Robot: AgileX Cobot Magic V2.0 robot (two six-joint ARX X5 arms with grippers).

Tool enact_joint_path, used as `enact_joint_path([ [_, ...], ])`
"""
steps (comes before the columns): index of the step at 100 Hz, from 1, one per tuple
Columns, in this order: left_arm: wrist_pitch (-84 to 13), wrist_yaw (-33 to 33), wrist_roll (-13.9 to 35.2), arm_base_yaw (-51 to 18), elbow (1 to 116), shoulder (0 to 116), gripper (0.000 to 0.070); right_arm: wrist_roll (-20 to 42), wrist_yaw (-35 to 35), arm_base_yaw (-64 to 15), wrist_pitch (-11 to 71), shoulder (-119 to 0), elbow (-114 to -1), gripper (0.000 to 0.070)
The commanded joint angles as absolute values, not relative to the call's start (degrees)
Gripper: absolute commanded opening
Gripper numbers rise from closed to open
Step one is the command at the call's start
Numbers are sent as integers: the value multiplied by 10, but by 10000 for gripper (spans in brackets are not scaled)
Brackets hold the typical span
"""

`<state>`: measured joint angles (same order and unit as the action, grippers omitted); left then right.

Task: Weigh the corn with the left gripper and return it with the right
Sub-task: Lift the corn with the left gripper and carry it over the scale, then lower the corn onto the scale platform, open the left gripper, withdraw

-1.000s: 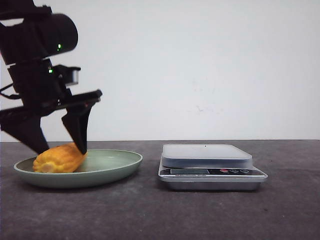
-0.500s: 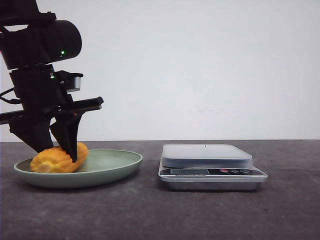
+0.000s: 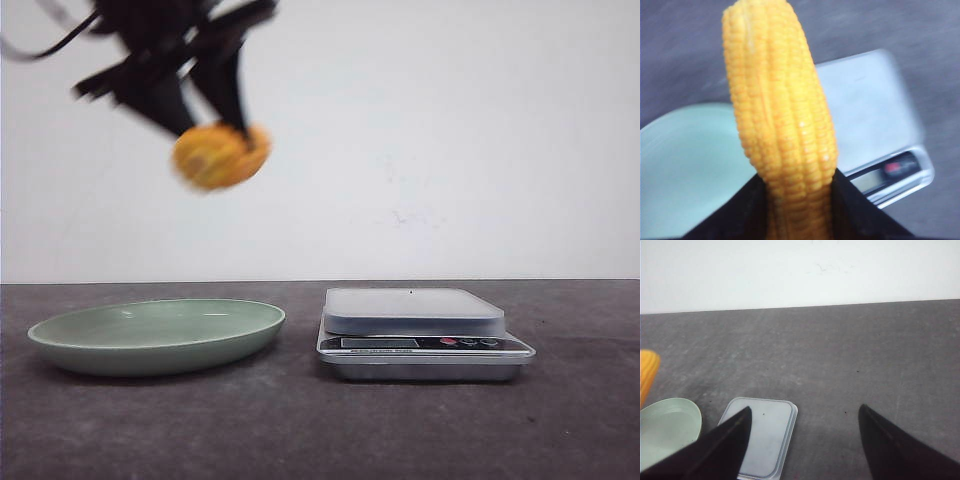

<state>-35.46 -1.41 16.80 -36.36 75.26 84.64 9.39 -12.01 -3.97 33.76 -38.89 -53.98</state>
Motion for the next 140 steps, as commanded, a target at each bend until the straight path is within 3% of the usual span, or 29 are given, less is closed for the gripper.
enact_joint_path([
  [1, -350, -14, 185, -388, 801, 883, 13, 90, -120, -41, 335, -392, -552, 421],
  [39, -348, 0, 240, -453, 981, 1087, 13, 90, -120, -41, 352, -392, -552, 421],
  [91, -377, 4, 262, -458, 999, 1189, 22, 90, -120, -41, 361, -392, -552, 422],
  [100, -377, 4, 262, -459, 999, 1189, 100, 90, -120, -41, 362, -392, -552, 422],
  [117, -380, 4, 262, -460, 999, 1189, 445, 90, -120, -41, 362, -392, -552, 422],
  [140, -373, 4, 261, -465, 1000, 1186, 589, 90, -120, -41, 365, -392, -552, 422],
])
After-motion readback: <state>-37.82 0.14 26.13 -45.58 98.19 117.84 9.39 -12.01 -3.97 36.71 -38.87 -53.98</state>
